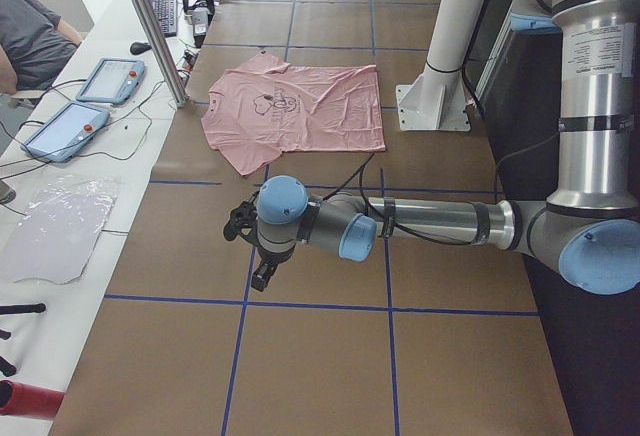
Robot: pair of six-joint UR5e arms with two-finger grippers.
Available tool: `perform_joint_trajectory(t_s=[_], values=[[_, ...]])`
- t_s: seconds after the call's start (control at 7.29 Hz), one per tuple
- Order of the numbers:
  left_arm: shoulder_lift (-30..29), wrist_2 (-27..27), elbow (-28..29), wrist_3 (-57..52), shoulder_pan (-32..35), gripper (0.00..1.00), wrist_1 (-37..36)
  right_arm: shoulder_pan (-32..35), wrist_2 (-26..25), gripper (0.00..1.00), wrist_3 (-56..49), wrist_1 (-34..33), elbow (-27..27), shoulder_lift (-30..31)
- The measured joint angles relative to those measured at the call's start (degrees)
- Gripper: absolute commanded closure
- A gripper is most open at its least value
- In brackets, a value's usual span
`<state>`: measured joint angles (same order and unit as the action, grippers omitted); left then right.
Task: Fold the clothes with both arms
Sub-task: 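Raise both arms from rest toward the pink T-shirt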
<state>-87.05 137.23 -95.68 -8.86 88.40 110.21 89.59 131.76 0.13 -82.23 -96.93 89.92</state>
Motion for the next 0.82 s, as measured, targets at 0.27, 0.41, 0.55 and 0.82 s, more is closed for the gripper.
perform_joint_trajectory(t_s=[0.27,0.41,0.55,0.82], values=[[-9.4,0.1,6.1,0.7,-0.3,0.00,10.4,-0.4,0.8,0.00,0.9,5.4,3.5,-4.1],[-14.0,0.3,10.1,2.9,-0.9,0.00,15.0,-1.2,2.0,0.00,1.6,6.4,4.2,-6.0],[-17.6,0.4,13.0,8.7,-2.9,0.00,18.8,-2.6,2.9,0.00,3.0,6.7,4.7,-8.5],[-19.9,0.2,14.3,19.8,-9.4,0.00,27.8,-8.2,2.6,0.00,12.8,6.9,5.7,-15.1]])
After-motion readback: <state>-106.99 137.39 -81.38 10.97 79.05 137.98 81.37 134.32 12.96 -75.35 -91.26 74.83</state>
